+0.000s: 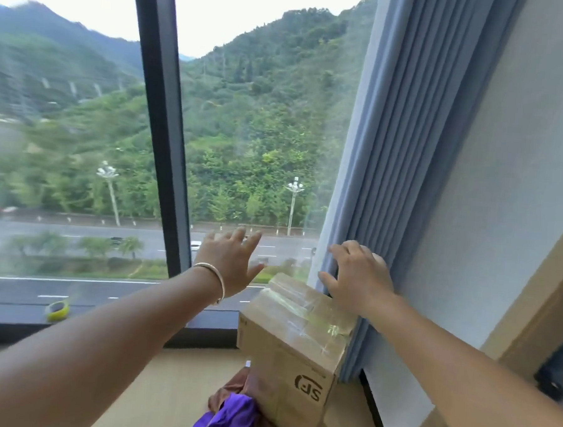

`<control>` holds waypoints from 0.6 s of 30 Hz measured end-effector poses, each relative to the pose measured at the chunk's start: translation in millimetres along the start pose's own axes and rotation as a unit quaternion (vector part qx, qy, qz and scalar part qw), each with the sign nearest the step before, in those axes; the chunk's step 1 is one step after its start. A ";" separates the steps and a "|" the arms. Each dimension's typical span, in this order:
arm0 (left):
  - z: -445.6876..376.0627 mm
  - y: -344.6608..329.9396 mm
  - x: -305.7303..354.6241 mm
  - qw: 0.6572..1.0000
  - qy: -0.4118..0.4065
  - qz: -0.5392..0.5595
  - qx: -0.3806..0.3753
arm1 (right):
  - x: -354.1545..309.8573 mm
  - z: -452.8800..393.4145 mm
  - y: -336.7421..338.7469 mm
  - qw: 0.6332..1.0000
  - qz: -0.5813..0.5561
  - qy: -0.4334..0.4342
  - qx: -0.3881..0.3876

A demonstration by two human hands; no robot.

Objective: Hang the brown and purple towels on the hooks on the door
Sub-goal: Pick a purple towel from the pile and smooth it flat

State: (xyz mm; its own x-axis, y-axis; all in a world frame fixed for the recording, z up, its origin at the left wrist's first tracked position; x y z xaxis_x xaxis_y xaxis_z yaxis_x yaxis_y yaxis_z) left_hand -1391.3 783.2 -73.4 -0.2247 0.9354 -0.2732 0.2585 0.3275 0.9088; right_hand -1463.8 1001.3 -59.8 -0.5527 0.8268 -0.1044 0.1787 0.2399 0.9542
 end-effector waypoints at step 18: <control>57.3 -282.2 -158.5 0.967 0.148 0.022 -0.204 | -174.7 -107.2 -293.3 0.968 -0.072 0.140 -0.194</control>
State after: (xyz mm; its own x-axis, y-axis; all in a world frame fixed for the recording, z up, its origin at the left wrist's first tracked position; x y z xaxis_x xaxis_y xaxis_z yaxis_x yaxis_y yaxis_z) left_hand -1374.8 550.2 -304.6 -0.4961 0.8484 -0.1844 -0.1059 0.1517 0.9827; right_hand -1506.9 732.0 -291.5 -0.7583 0.6148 -0.2168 -0.2066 0.0887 0.9744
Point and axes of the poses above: each hand's wrist, its own z-axis away from the middle knuckle, its own y-axis out of the back of the hand, x = y × z, the point moved 5 cm from there along -z, towards the middle knuckle, and after that the axes turned 5 degrees about -z, right-handed, at the moved point
